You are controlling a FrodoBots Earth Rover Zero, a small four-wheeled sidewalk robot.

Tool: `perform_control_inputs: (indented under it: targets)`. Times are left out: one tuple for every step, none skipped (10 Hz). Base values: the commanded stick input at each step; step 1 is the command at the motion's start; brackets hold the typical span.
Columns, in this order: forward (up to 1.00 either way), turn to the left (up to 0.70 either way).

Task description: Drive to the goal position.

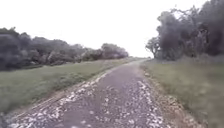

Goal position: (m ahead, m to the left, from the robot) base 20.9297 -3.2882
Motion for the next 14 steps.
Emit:
perform_control_inputs:
  targets:
    - [1.00, 0.00]
    - [1.00, 0.00]
    - [1.00, 0.00]
    - [1.00, 0.00]
    - [1.00, 0.00]
    - [1.00, 0.00]
    - [1.00, 0.00]
    - [1.00, 0.00]
    - [1.00, 0.00]
    - [1.00, 0.00]
    - [1.00, 0.00]
    - [1.00, 0.00]
    - [1.00, 0.00]
    - [1.00, 0.00]
